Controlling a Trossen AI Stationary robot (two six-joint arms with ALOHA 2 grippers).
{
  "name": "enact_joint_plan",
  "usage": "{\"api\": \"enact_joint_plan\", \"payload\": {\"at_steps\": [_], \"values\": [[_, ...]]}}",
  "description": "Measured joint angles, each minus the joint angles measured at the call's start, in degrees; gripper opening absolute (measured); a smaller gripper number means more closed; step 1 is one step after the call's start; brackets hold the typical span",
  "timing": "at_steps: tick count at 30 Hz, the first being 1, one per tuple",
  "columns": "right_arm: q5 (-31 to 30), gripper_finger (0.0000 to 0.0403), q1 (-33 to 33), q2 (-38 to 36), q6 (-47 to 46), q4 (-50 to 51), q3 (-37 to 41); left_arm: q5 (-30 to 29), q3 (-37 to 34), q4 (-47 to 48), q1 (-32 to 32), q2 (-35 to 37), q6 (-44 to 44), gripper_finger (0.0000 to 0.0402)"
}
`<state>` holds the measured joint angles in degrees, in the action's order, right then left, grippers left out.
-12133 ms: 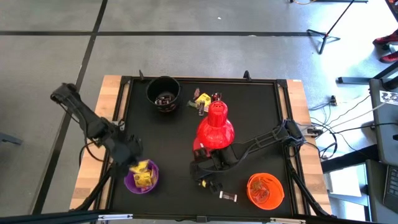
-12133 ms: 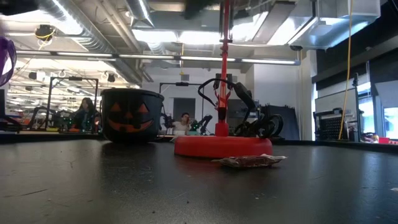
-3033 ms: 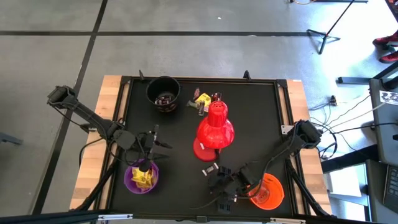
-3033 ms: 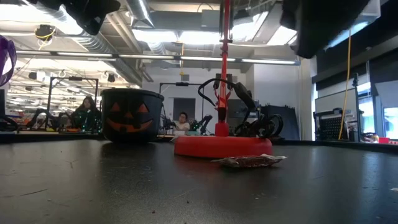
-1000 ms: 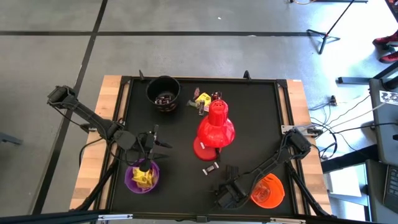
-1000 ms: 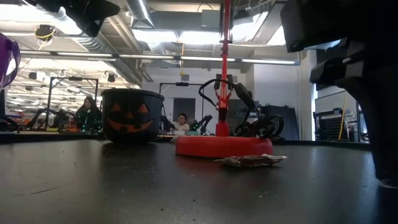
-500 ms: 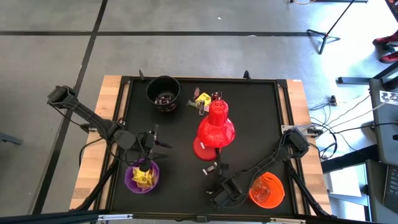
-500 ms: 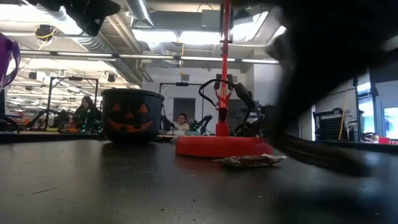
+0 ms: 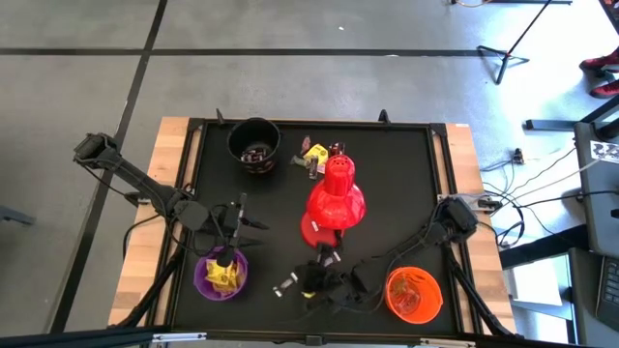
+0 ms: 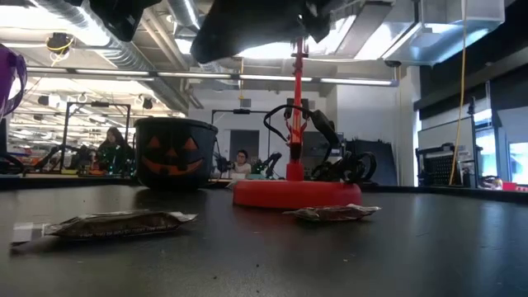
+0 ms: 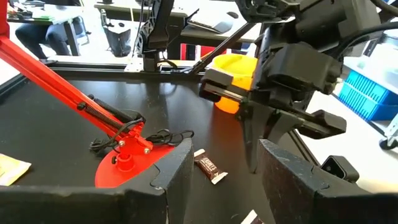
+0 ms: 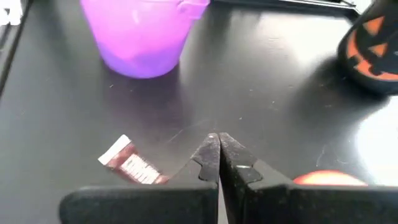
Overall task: Organize candy in baskets
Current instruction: Put the brown chocolate bar into the black bucket
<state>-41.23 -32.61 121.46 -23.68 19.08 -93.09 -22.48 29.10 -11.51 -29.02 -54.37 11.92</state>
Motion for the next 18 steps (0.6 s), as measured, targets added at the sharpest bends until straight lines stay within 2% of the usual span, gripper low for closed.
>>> {"api": "enact_joint_plan", "payload": {"at_steps": [2,8,10,13,18], "values": [[3.0,0.0000,0.7,0.0,0.0,1.1,0.1,0.0,0.0,0.0,0.0,0.0,0.1,0.0167],[24.5,0.0002,3.6,0.0,0.8,-2.3,4.4,-0.9,0.0,0.0,0.0,0.0,0.1,0.0167],[29.6,0.0009,4.6,0.0,1.5,-5.4,5.8,-1.3,0.0,0.0,0.0,0.0,0.0,0.0167],[33.1,0.0037,5.4,0.0,3.7,-8.2,6.4,-1.4,0.0,0.0,0.0,0.0,0.0,0.0167],[32.3,0.0123,5.9,0.0,7.6,-10.3,6.4,-1.5,0.0,0.0,0.0,0.0,0.0,0.0167]]}}
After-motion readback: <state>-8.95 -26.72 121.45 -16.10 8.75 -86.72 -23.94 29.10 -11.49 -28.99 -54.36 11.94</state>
